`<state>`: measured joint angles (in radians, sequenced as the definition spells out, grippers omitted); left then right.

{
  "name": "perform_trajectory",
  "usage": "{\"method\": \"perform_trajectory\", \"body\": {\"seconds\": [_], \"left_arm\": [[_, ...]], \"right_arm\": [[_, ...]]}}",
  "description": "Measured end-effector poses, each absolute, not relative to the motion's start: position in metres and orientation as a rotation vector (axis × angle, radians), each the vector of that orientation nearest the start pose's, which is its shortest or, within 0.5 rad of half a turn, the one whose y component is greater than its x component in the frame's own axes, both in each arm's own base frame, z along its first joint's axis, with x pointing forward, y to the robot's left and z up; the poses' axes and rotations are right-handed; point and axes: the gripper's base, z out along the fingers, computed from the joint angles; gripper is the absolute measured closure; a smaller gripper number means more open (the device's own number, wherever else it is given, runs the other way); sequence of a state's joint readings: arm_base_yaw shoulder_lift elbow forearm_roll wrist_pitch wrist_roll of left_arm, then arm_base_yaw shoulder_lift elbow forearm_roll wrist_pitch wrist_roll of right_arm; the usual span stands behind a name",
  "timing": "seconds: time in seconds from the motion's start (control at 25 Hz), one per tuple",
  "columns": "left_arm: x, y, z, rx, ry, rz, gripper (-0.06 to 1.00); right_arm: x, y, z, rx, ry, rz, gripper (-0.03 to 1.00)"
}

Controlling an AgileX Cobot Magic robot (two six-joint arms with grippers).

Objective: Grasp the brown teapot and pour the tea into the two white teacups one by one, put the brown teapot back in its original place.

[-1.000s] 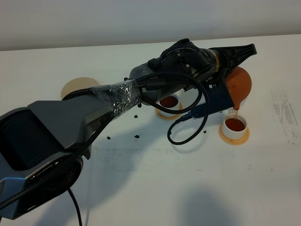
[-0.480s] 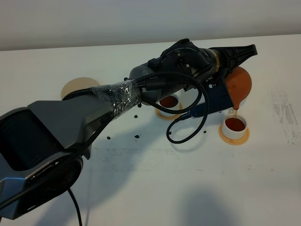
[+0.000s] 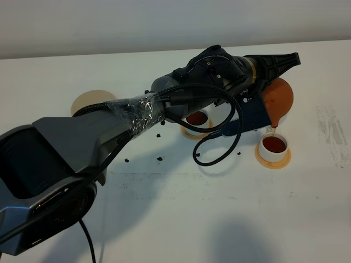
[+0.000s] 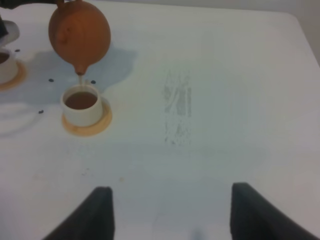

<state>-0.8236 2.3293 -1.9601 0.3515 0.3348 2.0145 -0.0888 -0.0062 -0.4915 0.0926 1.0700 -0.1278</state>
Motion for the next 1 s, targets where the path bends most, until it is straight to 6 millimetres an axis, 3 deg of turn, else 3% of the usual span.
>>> {"method": "perform_trajectory", "body": {"seconds": [1.0], "left_arm": [[0.3763,-0.3935,0.2024,2.336,-0.009,0.964,0.85]], "right_arm": [[-0.0047,0.0078,0.2744,-0.045,2.052,-0.024,0.45]]}}
